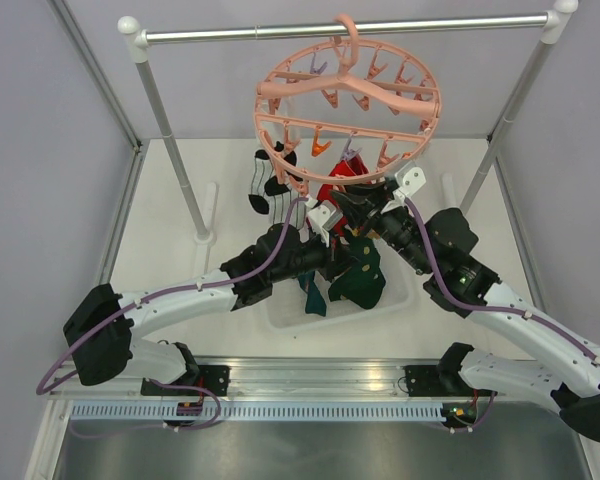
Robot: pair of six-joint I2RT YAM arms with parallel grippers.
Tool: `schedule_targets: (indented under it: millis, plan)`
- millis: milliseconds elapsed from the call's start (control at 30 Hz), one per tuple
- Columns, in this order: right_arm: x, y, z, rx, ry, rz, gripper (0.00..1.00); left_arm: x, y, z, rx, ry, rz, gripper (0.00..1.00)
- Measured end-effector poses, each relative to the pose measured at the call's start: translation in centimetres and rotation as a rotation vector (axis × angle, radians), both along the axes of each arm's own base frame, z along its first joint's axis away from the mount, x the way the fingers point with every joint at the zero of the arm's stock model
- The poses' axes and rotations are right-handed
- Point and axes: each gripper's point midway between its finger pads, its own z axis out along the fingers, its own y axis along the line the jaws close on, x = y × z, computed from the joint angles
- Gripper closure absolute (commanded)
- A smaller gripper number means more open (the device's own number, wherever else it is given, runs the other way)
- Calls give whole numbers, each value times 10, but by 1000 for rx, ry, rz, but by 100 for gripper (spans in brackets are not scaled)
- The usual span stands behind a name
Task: Remove the socks clipped to the hanger
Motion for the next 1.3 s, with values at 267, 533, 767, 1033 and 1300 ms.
schedule_targets:
  millis: [267,533,767,1033,1300]
  plan:
    - [2,-2,0,3,2,-16,91,5,3,1,0,-7,32,98]
    - [1,-5,2,17,7,-23,91,8,9,6,-9,-19,64,98]
    - [-1,-12,8,31,0,-40,91,17,20,-13,30,-10,144,98]
    - [-1,-21,10,28,-3,-76,91,21,30,-35,73,4,188,98]
    - [-3,-41,16,34,-10,-144,91,24,41,-60,125,20,236,91]
